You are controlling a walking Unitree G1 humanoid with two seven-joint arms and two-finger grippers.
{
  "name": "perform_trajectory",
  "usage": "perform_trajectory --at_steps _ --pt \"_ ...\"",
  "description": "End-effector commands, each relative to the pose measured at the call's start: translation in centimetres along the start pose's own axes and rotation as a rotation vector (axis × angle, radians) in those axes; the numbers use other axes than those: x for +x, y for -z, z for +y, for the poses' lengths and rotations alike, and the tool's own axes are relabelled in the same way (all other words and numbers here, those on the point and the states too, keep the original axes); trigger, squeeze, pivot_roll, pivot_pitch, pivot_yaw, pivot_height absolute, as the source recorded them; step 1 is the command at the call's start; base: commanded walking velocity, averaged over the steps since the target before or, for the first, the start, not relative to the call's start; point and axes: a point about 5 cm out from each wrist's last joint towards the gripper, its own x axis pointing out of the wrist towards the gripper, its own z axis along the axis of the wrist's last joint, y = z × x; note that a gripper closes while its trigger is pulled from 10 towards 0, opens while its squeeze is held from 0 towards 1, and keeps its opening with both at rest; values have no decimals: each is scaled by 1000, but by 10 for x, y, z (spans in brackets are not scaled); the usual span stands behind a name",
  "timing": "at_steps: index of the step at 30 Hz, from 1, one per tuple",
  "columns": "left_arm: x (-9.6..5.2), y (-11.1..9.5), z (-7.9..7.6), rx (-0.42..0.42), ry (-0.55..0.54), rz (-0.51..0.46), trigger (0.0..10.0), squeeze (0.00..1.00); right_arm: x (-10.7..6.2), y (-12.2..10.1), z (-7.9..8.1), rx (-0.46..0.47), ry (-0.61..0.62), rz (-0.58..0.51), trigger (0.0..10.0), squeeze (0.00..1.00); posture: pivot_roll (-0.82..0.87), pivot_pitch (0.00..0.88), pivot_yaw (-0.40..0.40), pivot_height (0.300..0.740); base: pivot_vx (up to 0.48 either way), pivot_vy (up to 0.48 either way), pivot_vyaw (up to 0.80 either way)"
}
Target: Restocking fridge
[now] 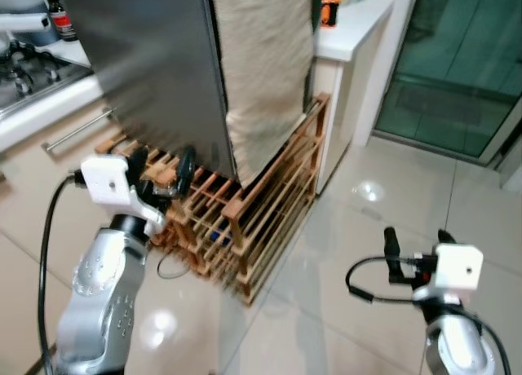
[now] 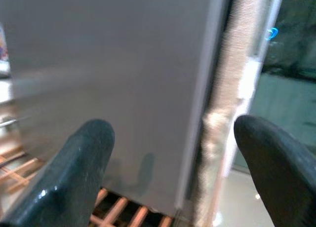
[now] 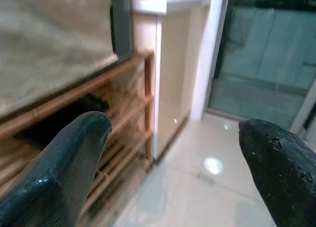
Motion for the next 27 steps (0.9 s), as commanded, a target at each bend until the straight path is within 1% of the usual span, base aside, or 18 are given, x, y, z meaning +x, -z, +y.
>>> perform_trajectory --at_steps 1,3,4,5,6,7,10,13,14,15,18,19,20,21,23,24,25,27 --pt "5 -2 -8 -12 27 -1 10000 0 -2 3 -10 -16 26 7 10000 0 -103 1 60 740 424 0 0" --pt "8 -3 -16 -10 70 -1 10000 0 3 -2 -9 -14 27 -10 10000 0 -104 0 59 740 424 0 0" --pt "8 -3 -16 -10 70 -1 10000 0 3 -2 -9 -14 27 -10 10000 0 -104 0 59 740 424 0 0" --pt "10 -3 -23 12 114 -1 10000 0 4 -5 -8 -13 27 -20 10000 0 -105 1 59 740 424 0 0" --pt "10 -3 -23 12 114 -1 10000 0 4 -5 -8 -13 27 -20 10000 0 -105 1 59 740 424 0 0" --pt "11 -3 -28 22 139 4 10000 0 5 -7 -7 -15 25 -25 10000 0 -104 2 59 740 255 0 0" --pt "12 -3 -30 28 151 7 10000 0 6 -8 -7 -17 24 -26 10000 0 -104 2 59 740 255 0 0" --pt "25 -8 -15 26 35 18 10000 0 14 -19 -1 -13 18 -57 10000 0 -106 13 59 740 0 0 0" --pt "25 -8 -15 26 35 18 10000 0 14 -19 -1 -13 18 -57 10000 0 -106 13 59 740 0 0 0" --pt "29 -12 -12 21 18 5 10000 0 16 -23 2 -13 13 -67 10000 0 -106 13 59 740 0 0 0" --pt "41 -19 -18 -12 40 -17 10000 0 23 -32 6 -8 0 -91 10000 0 -105 17 52 740 0 0 0" --pt "41 -19 -18 -12 40 -17 10000 0 23 -32 6 -8 0 -91 10000 0 -105 17 52 740 0 0 0" --pt "46 -18 -22 -19 56 -14 10000 0 26 -35 7 -6 0 -97 10000 0 -102 20 45 740 0 0 0" --pt "46 -18 -22 -19 56 -14 10000 0 26 -35 7 -6 0 -97 10000 0 -102 20 45 740 0 0 0" --pt "65 -16 -31 -32 77 5 10000 0 35 -41 6 5 7 -110 10000 0 -106 26 40 740 0 0 0" --pt "72 -15 -33 -34 81 12 10000 0 38 -44 6 11 7 -116 10000 0 -119 38 45 740 0 0 0" --pt "86 -17 -31 -39 59 21 10000 0 42 -47 7 14 1 -119 10000 0 -126 41 49 740 0 0 0" --pt "91 -23 -30 -53 66 12 10000 0 41 -47 6 14 1 -117 10000 0 -136 49 57 740 0 0 0"
